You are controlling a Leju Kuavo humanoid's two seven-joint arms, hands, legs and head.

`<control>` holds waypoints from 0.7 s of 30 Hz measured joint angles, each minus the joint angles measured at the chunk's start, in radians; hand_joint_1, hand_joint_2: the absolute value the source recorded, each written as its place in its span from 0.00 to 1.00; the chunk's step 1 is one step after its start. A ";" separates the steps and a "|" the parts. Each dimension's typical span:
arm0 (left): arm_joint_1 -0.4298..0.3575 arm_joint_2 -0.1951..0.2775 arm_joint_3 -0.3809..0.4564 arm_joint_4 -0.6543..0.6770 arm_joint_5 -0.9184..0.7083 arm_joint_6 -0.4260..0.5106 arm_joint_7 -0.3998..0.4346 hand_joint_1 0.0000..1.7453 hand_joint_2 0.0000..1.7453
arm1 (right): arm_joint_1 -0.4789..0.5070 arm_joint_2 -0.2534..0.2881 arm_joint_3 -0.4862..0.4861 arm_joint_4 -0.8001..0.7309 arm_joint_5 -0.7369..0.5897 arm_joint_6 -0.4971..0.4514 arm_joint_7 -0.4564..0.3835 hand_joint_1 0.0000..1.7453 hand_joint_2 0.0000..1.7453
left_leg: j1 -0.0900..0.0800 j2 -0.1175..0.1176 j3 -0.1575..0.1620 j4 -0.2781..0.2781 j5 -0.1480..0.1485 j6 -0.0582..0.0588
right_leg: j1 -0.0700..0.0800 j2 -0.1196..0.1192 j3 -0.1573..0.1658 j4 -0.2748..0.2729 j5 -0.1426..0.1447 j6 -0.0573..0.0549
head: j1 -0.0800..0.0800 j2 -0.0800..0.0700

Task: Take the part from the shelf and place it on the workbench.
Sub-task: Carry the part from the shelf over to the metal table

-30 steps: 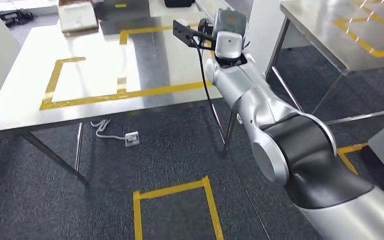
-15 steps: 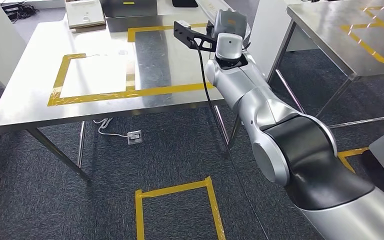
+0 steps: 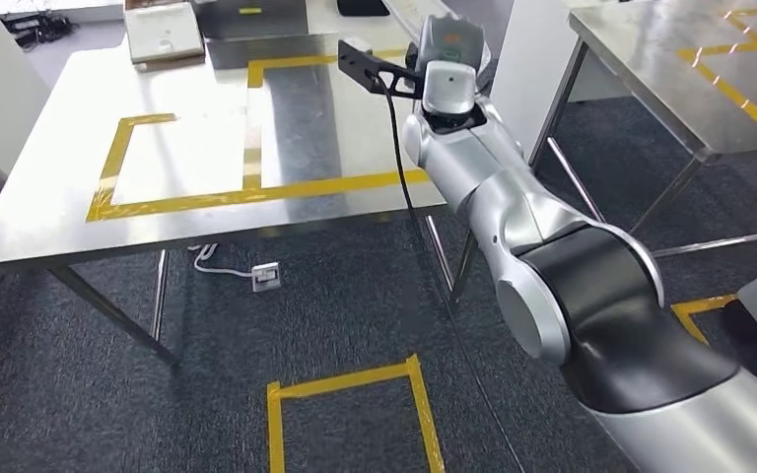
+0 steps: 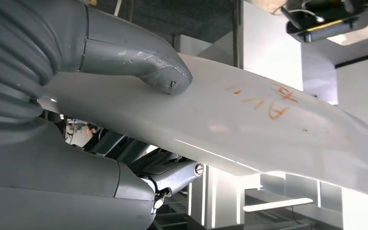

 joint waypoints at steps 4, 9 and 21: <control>-0.001 0.001 0.000 -0.001 0.000 0.000 -0.001 0.00 1.00 | -0.004 0.003 -0.005 -0.002 0.002 0.000 0.000 1.00 1.00 | 0.003 0.005 -0.030 0.063 -0.028 -0.025 | -0.009 0.003 0.029 -0.011 -0.011 -0.022 | -0.004 0.000; 0.004 0.001 0.000 0.000 0.000 0.000 0.000 0.00 1.00 | 0.005 0.008 -0.006 0.002 0.002 0.001 0.000 1.00 1.00 | 0.011 0.006 -0.176 0.246 -0.012 -0.038 | -0.009 0.003 0.088 -0.013 -0.059 -0.029 | -0.008 0.000; 0.005 0.002 0.000 0.000 0.000 0.000 0.000 0.00 1.00 | 0.005 0.013 -0.009 0.003 0.002 -0.001 0.000 1.00 1.00 | 0.007 0.000 -0.039 -0.018 0.050 0.028 | -0.006 0.002 0.005 0.195 -0.152 0.018 | -0.005 0.000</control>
